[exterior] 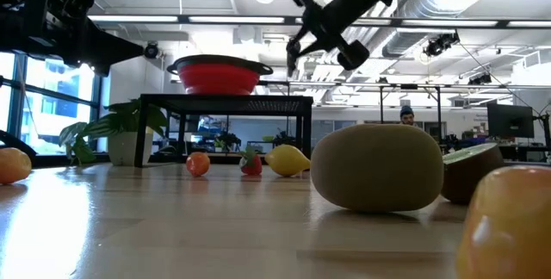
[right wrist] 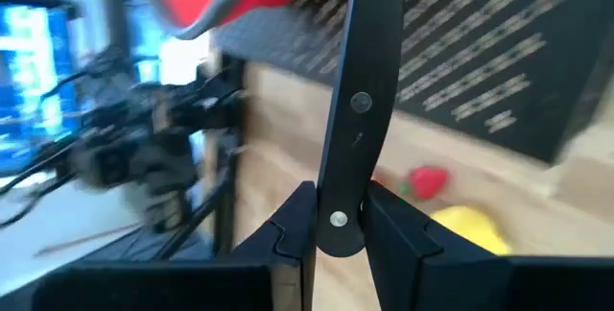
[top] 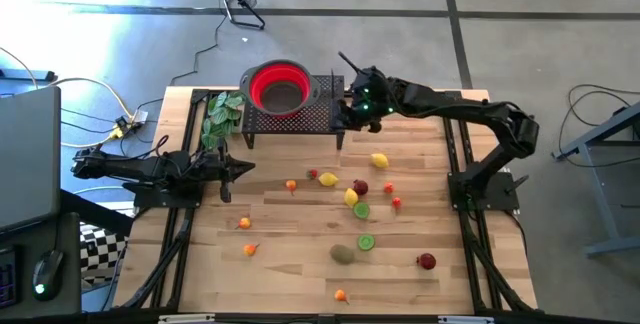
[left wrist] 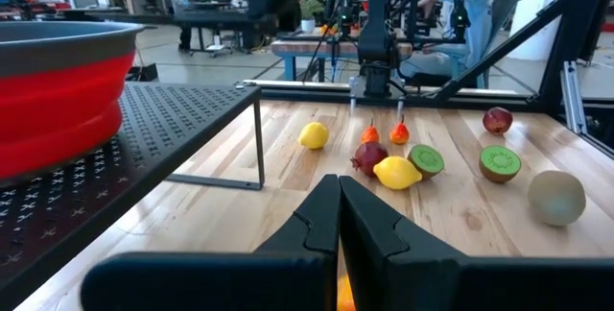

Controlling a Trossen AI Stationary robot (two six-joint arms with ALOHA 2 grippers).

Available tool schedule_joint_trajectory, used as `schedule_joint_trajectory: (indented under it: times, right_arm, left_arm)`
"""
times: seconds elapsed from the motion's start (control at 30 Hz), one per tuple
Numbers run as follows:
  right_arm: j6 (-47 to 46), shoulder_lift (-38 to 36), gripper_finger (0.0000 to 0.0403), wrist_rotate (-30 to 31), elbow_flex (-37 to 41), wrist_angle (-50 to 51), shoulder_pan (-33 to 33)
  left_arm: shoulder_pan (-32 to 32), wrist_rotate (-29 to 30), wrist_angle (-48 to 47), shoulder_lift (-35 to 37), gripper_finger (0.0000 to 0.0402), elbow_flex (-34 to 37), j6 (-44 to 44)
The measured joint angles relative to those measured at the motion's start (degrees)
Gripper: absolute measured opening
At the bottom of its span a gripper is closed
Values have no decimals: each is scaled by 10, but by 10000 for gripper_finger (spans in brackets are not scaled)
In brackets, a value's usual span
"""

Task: Pick & Place Fruit
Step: Put the black knife on the shelf

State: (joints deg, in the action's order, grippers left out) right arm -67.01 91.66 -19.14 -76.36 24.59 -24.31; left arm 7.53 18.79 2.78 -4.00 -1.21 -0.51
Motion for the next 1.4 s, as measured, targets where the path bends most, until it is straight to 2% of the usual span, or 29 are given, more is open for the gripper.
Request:
schedule_joint_trajectory:
  times: [0.3,0.67,0.97,1.4]
  right_arm:
    - [9,8,60,62,-15,27,-14]
    - [-20,34,60,44,-15,37,-22]
    - [-38,56,60,29,-15,9,-16]
    - [-34,62,60,29,-15,-13,-16]
  left_arm:
    - [0,0,-1,0,3,0,0]
    - [0,0,2,0,3,0,3]
    - [0,0,4,0,3,0,62]
    - [0,0,4,0,3,0,64]
